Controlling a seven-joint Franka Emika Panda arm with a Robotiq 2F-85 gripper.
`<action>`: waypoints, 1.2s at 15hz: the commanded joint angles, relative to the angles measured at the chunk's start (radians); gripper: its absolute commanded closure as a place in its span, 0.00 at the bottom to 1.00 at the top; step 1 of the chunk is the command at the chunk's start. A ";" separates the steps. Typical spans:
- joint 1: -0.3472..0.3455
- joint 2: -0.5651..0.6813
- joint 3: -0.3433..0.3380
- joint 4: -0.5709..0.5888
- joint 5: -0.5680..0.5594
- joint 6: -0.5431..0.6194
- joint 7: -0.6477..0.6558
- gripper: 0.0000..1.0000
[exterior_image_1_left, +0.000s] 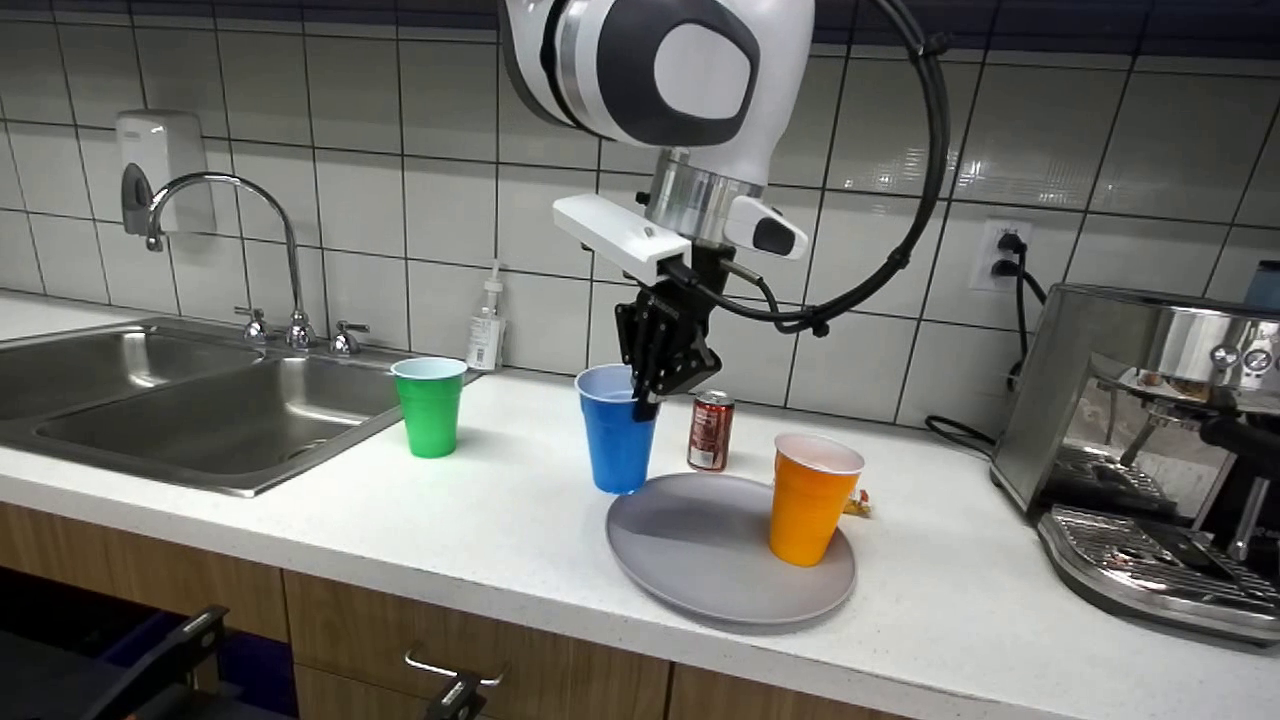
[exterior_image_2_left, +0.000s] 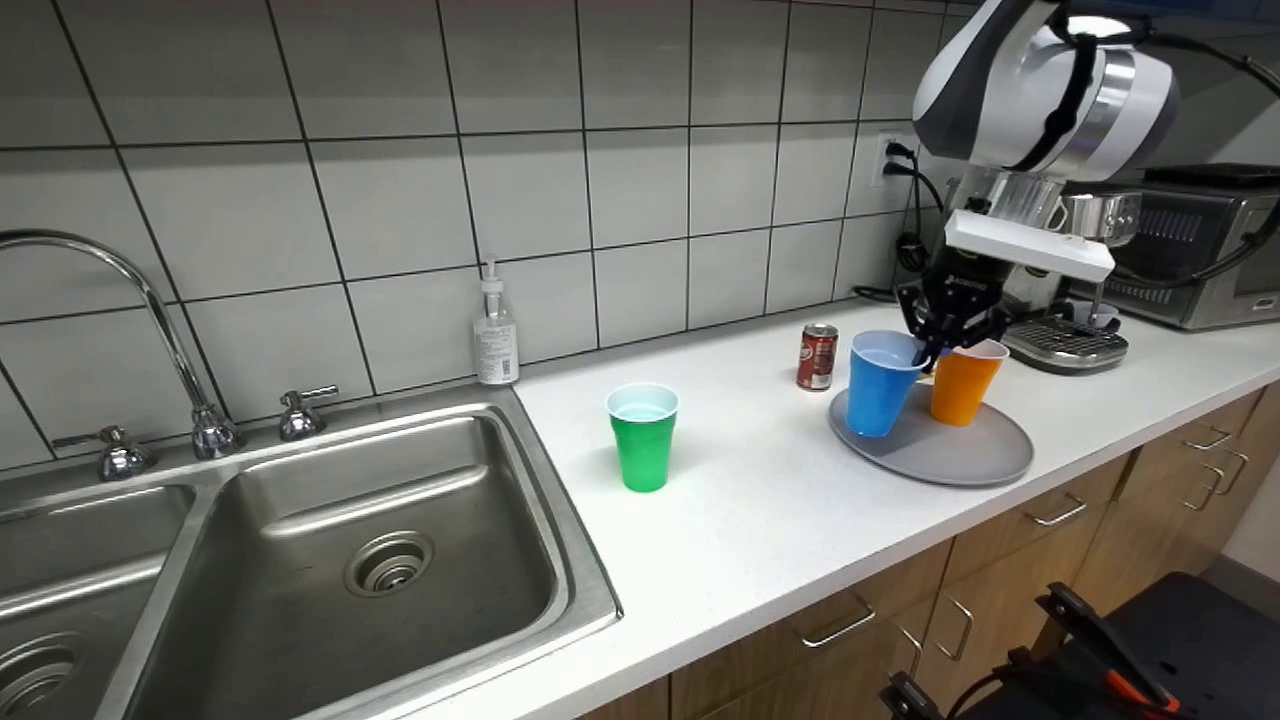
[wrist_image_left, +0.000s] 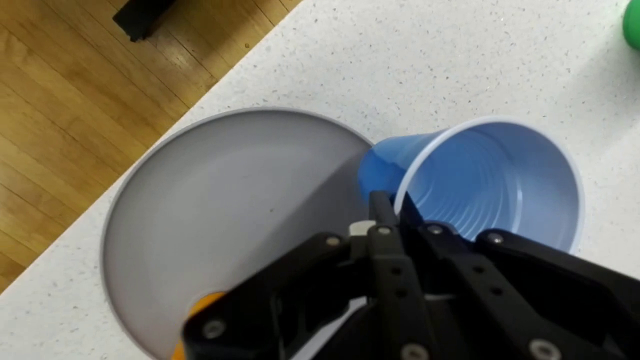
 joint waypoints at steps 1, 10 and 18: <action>-0.025 -0.022 -0.012 0.009 -0.014 -0.030 0.074 0.99; -0.065 -0.011 -0.057 0.006 -0.062 0.004 0.212 0.99; -0.086 0.007 -0.079 0.004 -0.096 0.038 0.278 0.99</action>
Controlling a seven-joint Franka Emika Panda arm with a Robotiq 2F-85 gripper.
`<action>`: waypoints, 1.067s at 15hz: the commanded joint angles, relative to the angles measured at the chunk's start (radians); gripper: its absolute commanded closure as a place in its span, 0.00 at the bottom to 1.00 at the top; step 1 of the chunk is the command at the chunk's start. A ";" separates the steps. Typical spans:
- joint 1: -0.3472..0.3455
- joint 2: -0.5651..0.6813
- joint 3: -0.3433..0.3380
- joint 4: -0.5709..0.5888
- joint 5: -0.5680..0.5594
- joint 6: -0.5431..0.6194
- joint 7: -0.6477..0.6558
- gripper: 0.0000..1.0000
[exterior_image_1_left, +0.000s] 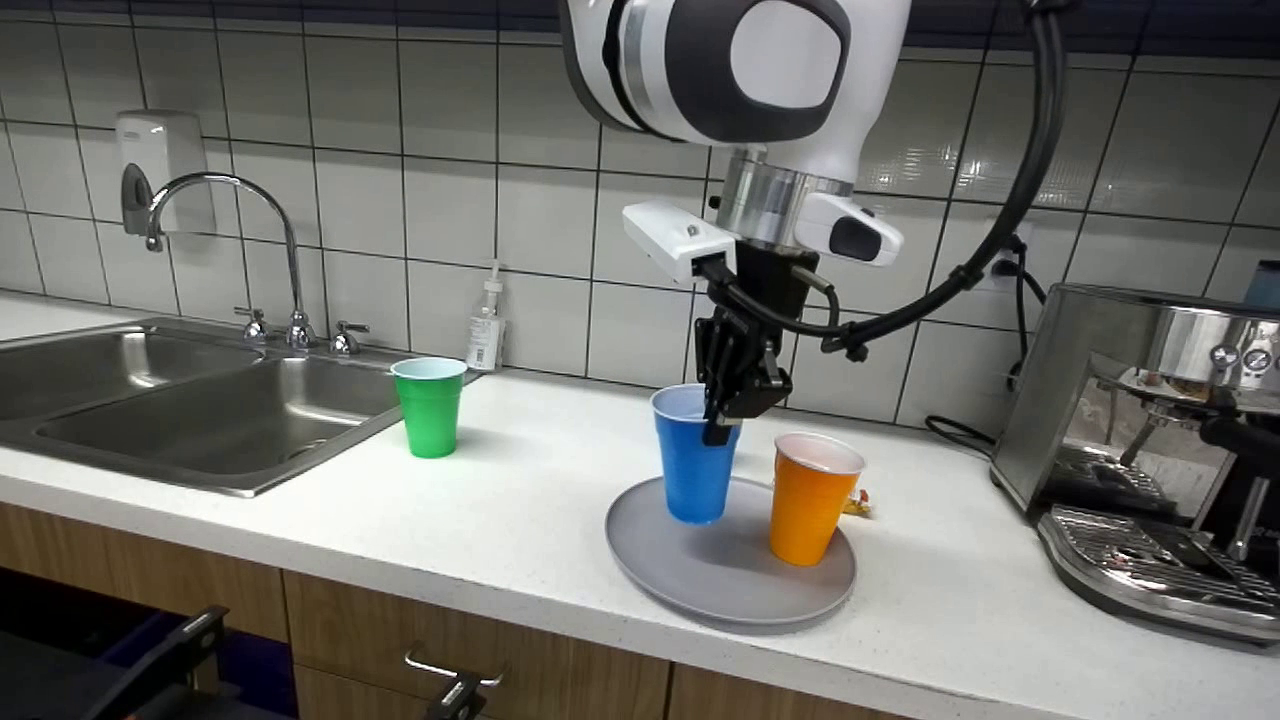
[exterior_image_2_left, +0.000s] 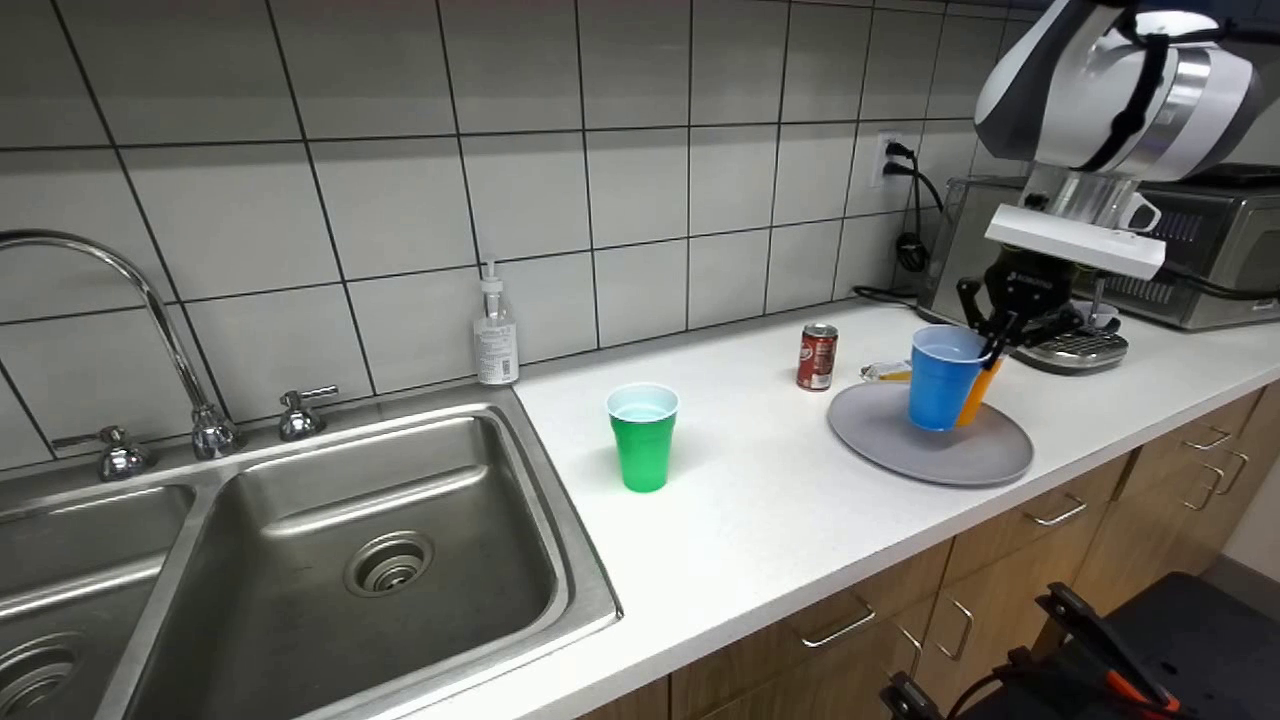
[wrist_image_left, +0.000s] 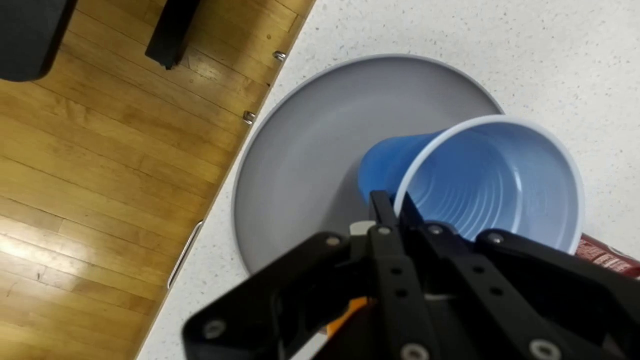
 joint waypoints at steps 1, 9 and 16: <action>-0.019 0.005 -0.002 0.001 -0.057 0.012 0.069 0.99; -0.024 0.043 -0.010 0.003 -0.063 0.025 0.117 0.99; -0.022 0.072 -0.006 0.001 -0.034 0.036 0.104 0.99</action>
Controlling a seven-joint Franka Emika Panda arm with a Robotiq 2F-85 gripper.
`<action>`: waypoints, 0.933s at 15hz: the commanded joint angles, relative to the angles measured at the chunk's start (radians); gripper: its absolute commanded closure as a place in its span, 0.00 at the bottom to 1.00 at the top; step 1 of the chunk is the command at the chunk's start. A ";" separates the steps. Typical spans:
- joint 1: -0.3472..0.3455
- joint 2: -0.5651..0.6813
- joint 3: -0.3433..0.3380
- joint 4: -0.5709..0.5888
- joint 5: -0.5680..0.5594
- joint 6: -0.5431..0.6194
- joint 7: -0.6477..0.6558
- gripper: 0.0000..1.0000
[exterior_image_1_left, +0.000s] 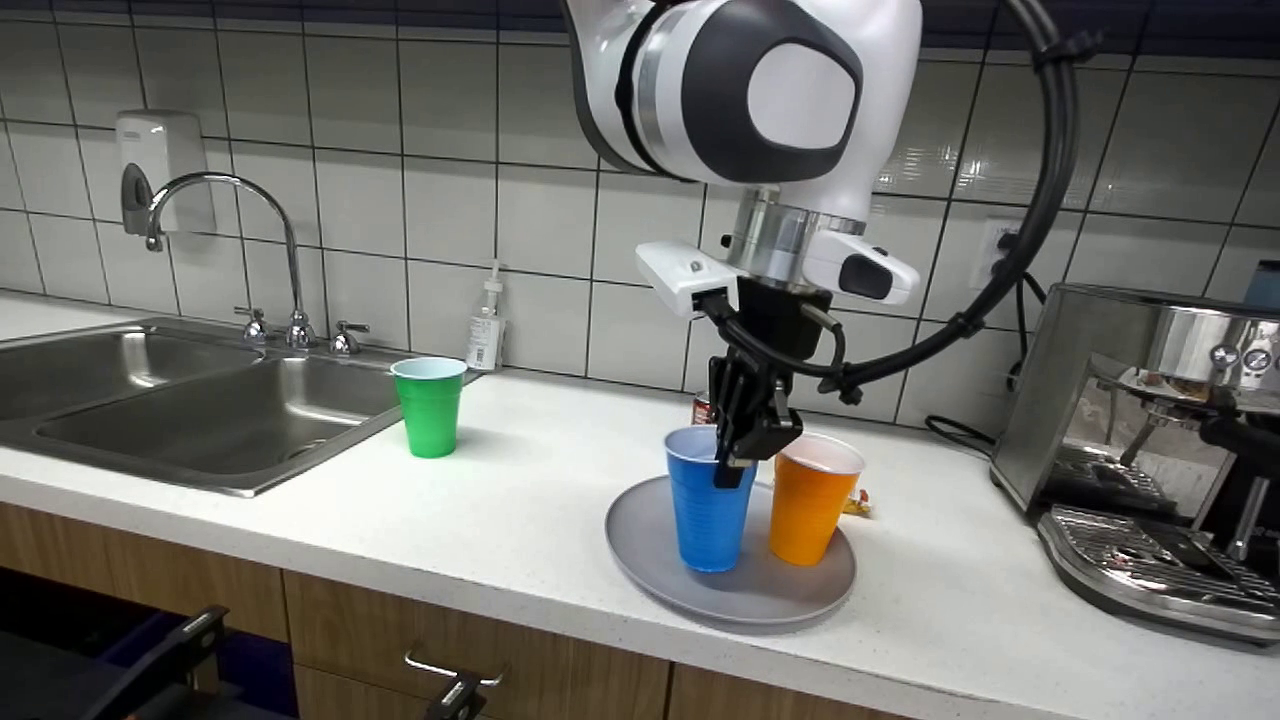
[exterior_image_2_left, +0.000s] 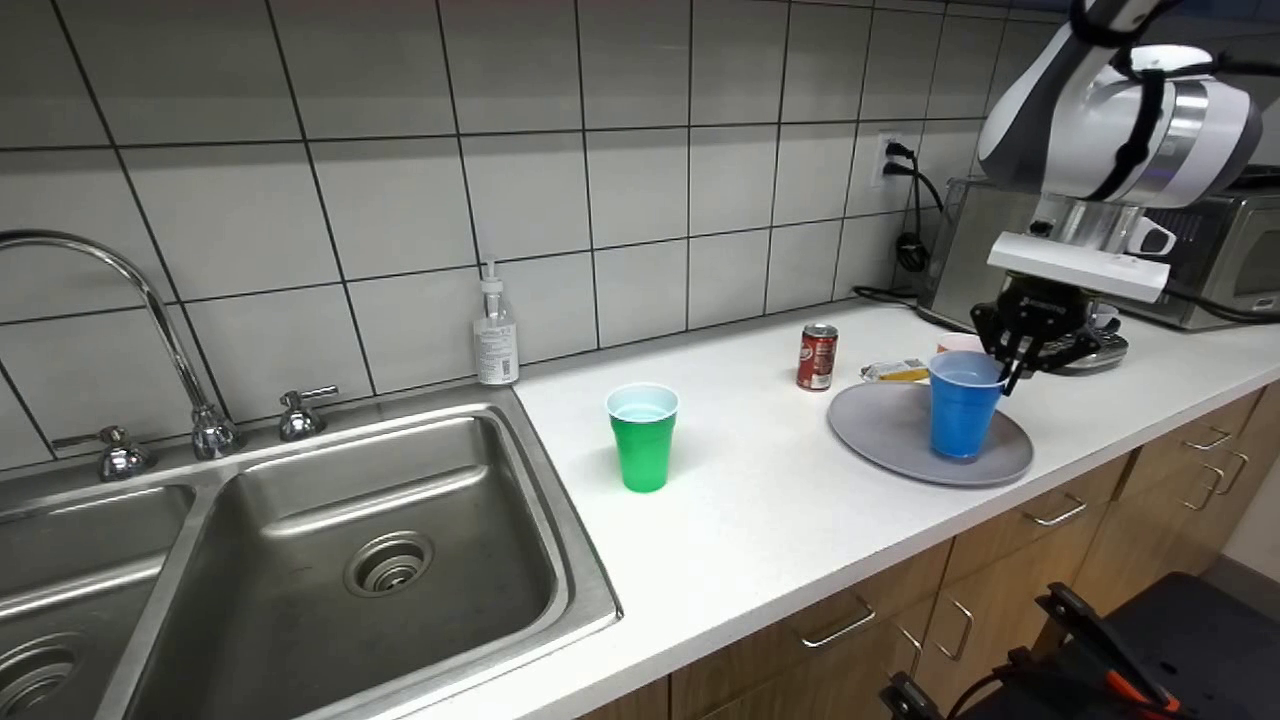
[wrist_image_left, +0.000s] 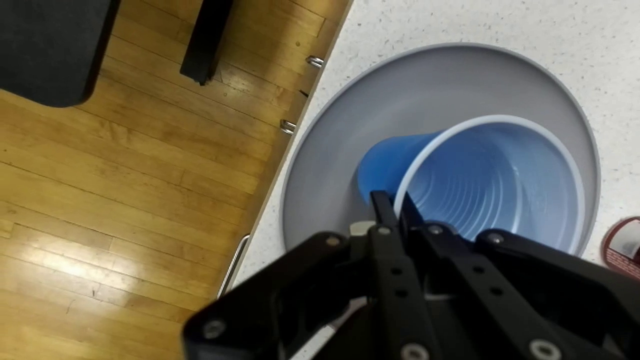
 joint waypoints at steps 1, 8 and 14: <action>-0.006 0.011 0.008 0.000 0.010 0.020 0.014 0.99; -0.006 0.030 0.009 -0.003 0.015 0.035 0.003 0.99; -0.004 0.035 0.011 -0.004 0.012 0.033 -0.002 0.56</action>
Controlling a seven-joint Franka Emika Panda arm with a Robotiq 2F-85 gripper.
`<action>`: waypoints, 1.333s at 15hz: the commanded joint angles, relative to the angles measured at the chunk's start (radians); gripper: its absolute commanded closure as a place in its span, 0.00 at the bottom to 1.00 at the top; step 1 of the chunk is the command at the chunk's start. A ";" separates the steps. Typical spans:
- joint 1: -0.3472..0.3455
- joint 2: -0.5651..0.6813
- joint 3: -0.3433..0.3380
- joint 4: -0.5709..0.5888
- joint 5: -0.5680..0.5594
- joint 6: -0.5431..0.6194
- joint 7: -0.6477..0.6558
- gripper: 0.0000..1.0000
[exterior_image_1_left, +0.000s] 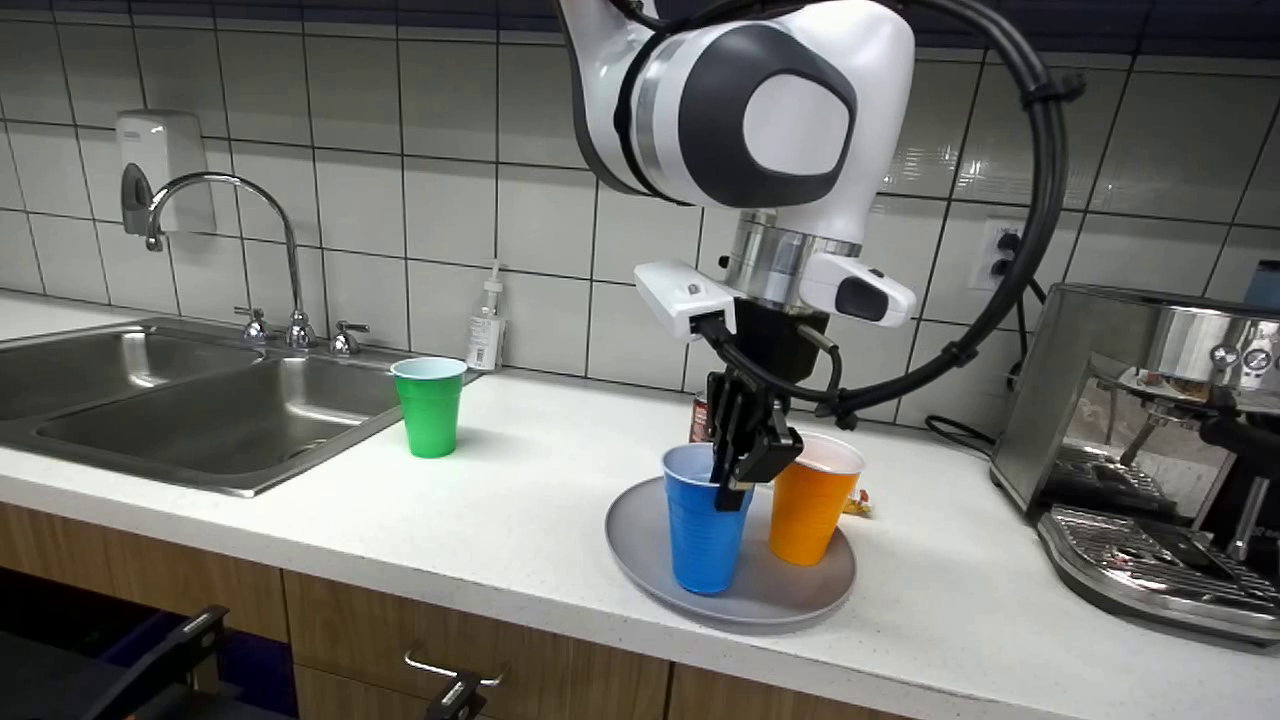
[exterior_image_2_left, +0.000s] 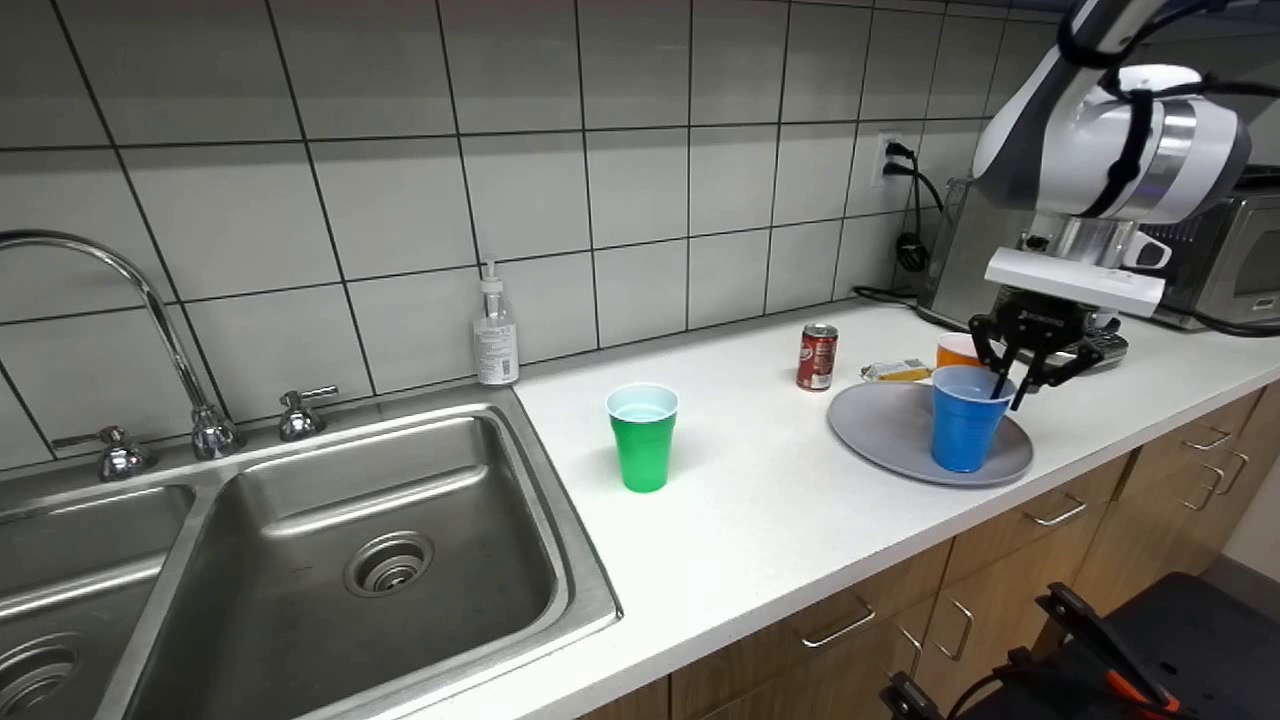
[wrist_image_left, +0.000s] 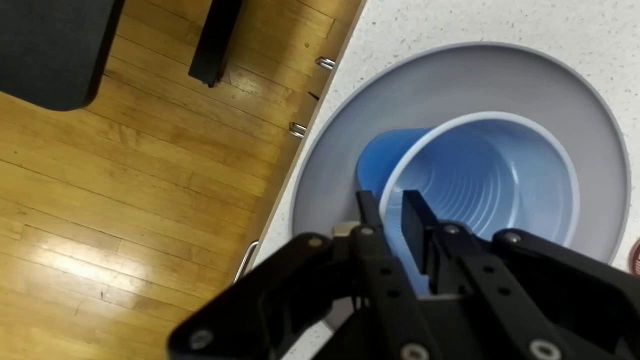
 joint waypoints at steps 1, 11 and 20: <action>-0.005 -0.004 0.010 -0.003 0.011 0.008 -0.005 0.48; 0.009 -0.050 0.019 0.009 0.003 -0.004 -0.006 0.00; 0.043 -0.101 0.065 0.016 0.006 -0.017 -0.021 0.00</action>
